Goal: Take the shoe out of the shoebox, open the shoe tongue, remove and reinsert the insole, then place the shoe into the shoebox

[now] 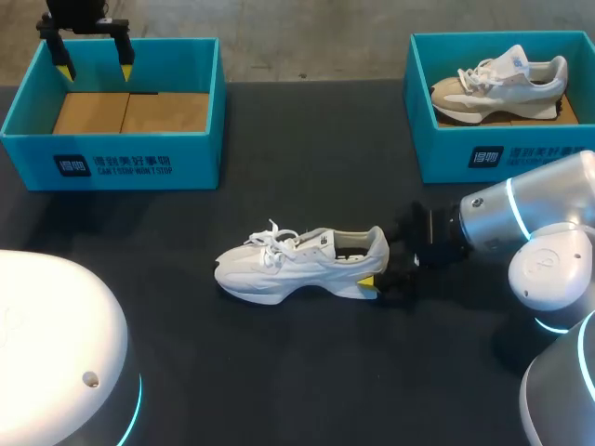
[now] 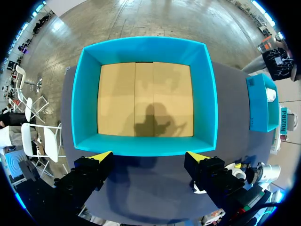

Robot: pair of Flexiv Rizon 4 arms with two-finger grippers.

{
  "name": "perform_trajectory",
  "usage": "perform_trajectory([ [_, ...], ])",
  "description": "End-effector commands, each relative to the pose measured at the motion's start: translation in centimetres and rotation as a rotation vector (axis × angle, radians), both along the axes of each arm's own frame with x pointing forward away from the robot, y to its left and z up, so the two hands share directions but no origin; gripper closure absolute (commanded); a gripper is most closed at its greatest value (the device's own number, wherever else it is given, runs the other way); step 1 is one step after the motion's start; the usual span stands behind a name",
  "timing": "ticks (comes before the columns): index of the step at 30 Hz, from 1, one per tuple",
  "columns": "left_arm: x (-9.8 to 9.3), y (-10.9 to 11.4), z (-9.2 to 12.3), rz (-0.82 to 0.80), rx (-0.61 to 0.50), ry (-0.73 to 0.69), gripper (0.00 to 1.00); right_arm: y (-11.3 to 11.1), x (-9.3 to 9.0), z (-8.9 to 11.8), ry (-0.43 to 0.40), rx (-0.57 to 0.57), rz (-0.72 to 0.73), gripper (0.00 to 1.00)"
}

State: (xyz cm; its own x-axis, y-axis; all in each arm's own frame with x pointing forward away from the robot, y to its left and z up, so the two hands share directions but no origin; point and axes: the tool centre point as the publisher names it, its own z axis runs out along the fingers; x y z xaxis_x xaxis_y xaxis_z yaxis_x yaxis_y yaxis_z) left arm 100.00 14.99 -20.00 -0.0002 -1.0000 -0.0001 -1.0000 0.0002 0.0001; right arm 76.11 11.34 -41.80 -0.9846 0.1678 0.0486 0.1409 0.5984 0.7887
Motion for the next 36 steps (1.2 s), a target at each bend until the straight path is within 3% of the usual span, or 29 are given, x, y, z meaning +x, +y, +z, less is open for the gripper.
perform_trajectory([
  [1,0.0,0.0,0.0,0.0,0.0,0.0,0.0,-0.2,0.2,-0.3,-0.001,-0.001,-0.001,1.0],
  [16,-5.8,-3.8,1.9,0.022,-0.002,-0.055,0.0,-0.2,0.2,-0.3,-0.001,-0.001,-0.001,1.0],
  [27,-9.4,-7.8,0.0,0.063,0.005,0.004,0.0,-0.2,0.2,-0.3,-0.001,-0.001,-0.001,1.0],
  [36,-13.7,-11.4,-0.9,0.048,0.004,0.028,0.0,-0.2,0.2,-0.3,-0.001,-0.001,-0.001,1.0],
])
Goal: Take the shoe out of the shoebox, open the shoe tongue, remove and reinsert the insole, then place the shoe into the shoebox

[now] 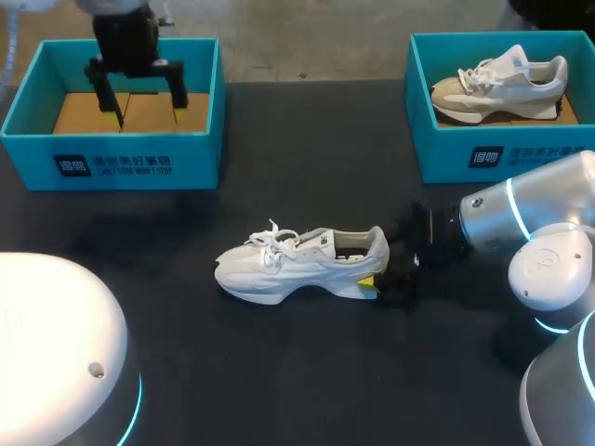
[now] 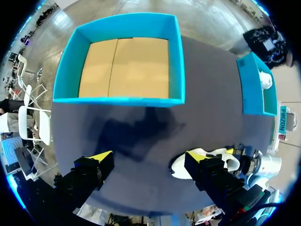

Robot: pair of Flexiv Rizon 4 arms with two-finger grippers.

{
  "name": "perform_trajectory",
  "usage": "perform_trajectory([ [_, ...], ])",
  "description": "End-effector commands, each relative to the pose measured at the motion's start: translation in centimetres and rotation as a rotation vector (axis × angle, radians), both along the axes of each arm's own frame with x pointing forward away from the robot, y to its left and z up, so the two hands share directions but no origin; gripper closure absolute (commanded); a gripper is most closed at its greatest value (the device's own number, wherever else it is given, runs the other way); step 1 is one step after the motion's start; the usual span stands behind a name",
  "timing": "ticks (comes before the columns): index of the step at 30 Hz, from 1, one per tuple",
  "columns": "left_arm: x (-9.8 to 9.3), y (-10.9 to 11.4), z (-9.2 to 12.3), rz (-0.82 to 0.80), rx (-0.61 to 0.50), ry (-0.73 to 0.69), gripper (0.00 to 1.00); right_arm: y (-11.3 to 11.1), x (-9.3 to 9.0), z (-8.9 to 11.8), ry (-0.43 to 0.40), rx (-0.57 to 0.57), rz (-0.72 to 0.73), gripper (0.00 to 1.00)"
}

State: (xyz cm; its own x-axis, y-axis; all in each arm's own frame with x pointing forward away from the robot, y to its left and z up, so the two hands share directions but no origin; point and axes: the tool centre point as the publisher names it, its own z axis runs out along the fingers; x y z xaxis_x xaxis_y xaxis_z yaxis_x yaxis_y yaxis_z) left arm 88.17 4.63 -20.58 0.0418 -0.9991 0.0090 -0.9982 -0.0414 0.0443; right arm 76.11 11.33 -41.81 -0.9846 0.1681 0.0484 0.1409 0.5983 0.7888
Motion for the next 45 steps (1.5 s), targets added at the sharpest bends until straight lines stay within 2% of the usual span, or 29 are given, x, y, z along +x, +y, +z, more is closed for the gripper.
perform_trajectory([
  [1,-2.4,-1.5,-0.4,0.005,0.009,-0.018,0.0,-0.2,0.2,-0.3,-0.001,-0.001,-0.001,1.0],
  [11,-7.1,-6.4,-2.7,-0.027,0.01,-0.029,0.0,-0.2,0.2,-0.3,-0.001,-0.001,-0.001,1.0],
  [18,-8.7,-9.6,-4.5,-0.083,-0.002,-0.034,0.0,-0.2,0.2,-0.3,-0.001,-0.001,-0.001,1.0],
  [28,-9.2,-13.3,-6.4,-0.133,-0.063,-0.043,0.0,-0.2,0.2,-0.3,-0.001,-0.001,-0.001,1.0],
  [45,-9.4,-20.8,-8.8,-0.282,-0.035,-0.019,0.0,-0.2,0.2,-0.3,-0.001,-0.001,-0.001,1.0],
])
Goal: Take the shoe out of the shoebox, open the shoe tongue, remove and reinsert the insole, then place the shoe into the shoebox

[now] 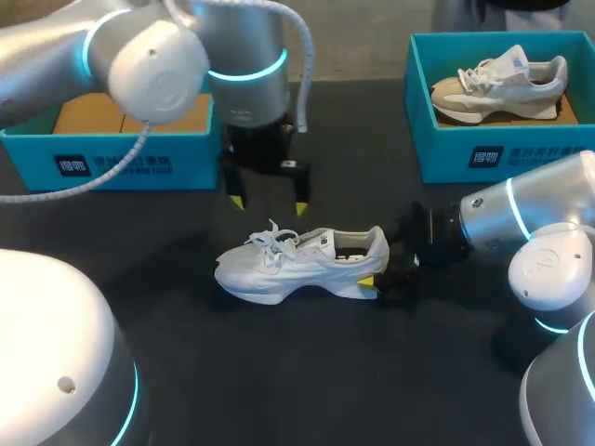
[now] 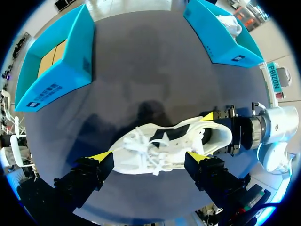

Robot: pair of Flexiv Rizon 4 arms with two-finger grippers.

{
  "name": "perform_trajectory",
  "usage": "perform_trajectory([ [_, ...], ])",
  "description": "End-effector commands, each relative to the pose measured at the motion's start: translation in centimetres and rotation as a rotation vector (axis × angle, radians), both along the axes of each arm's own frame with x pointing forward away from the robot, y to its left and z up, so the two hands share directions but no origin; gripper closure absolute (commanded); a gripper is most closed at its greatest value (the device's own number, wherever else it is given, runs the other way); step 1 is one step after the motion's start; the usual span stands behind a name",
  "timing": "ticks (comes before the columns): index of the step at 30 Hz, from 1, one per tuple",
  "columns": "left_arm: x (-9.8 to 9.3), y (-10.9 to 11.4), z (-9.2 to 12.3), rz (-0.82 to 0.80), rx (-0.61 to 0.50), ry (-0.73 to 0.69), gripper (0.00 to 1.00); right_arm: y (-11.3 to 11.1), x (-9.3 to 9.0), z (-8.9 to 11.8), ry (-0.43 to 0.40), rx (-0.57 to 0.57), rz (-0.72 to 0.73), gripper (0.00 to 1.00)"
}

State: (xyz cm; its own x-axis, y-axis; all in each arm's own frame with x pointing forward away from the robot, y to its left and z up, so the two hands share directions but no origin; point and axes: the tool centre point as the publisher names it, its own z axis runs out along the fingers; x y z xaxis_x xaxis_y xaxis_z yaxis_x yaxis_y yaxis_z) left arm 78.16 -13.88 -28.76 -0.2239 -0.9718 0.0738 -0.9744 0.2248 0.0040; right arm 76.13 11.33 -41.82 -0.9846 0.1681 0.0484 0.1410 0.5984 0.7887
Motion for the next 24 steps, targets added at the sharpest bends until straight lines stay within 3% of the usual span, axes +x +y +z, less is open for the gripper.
perform_trajectory([
  [1,0.6,-2.6,-0.7,-0.019,0.035,0.01,0.0,-0.2,0.2,-0.3,-0.001,-0.001,-0.001,1.0],
  [13,-0.5,-5.7,-2.0,-0.049,0.049,0.013,0.0,-0.2,0.2,-0.3,-0.001,-0.001,-0.001,1.0],
  [24,-1.2,-6.1,-4.0,-0.049,0.076,0.032,0.0,-0.2,0.2,-0.3,-0.001,-0.001,-0.001,1.0],
])
